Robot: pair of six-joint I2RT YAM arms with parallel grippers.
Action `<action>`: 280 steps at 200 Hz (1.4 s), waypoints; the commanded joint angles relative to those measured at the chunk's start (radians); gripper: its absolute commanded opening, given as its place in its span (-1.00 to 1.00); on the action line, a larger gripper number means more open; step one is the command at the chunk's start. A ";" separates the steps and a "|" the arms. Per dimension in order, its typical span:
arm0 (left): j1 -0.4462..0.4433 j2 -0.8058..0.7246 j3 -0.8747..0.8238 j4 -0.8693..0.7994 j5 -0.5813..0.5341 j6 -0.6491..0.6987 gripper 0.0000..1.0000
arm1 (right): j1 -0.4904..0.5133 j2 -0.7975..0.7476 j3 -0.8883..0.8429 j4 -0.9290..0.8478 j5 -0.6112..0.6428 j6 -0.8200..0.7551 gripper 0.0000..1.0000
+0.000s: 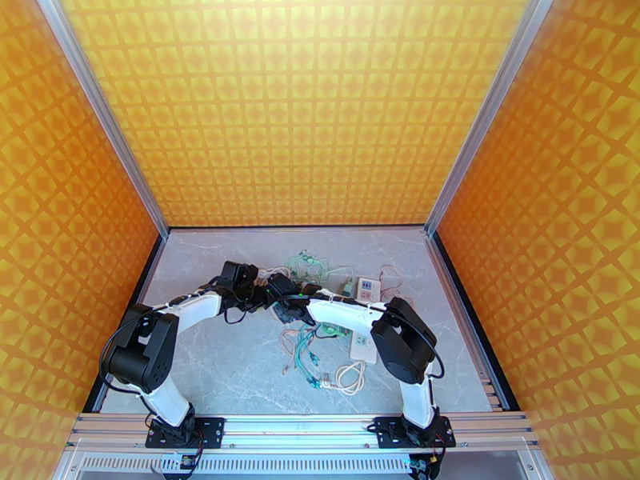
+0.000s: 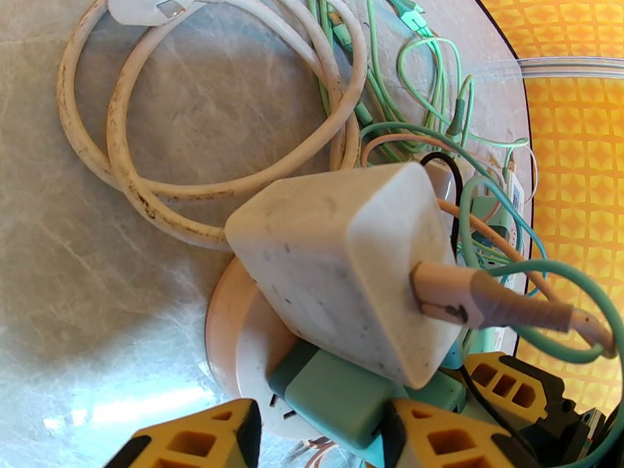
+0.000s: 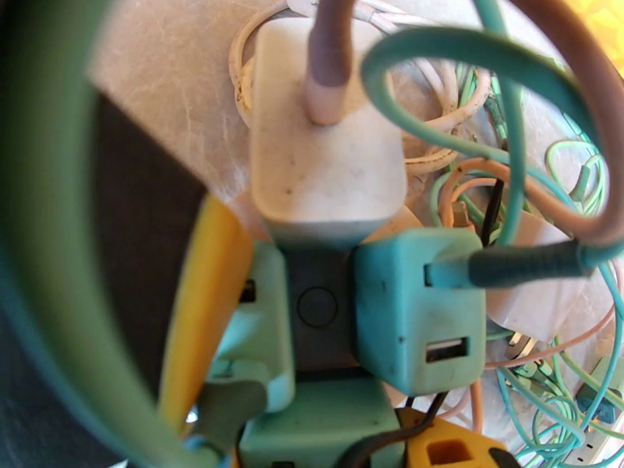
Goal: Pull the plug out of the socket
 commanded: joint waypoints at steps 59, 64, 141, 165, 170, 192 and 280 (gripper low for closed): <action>-0.011 0.068 -0.031 -0.148 -0.095 0.030 -0.09 | -0.042 -0.083 -0.064 0.088 -0.140 0.075 -0.46; -0.010 0.068 -0.031 -0.149 -0.095 0.031 -0.10 | -0.058 -0.092 -0.078 0.101 -0.166 0.092 -0.46; -0.011 0.066 -0.037 -0.145 -0.097 0.031 -0.10 | -0.162 -0.131 -0.150 0.186 -0.336 0.163 -0.44; -0.011 0.065 -0.037 -0.146 -0.095 0.031 -0.10 | -0.155 -0.119 -0.133 0.166 -0.327 0.146 -0.44; -0.010 0.066 -0.036 -0.147 -0.096 0.031 -0.10 | -0.147 -0.118 -0.128 0.159 -0.315 0.136 -0.44; -0.011 0.071 -0.037 -0.147 -0.097 0.032 -0.10 | -0.096 -0.101 -0.076 0.101 -0.229 0.078 -0.43; -0.013 0.101 -0.027 -0.160 -0.098 0.040 -0.10 | 0.070 0.023 0.076 -0.059 0.015 -0.047 -0.43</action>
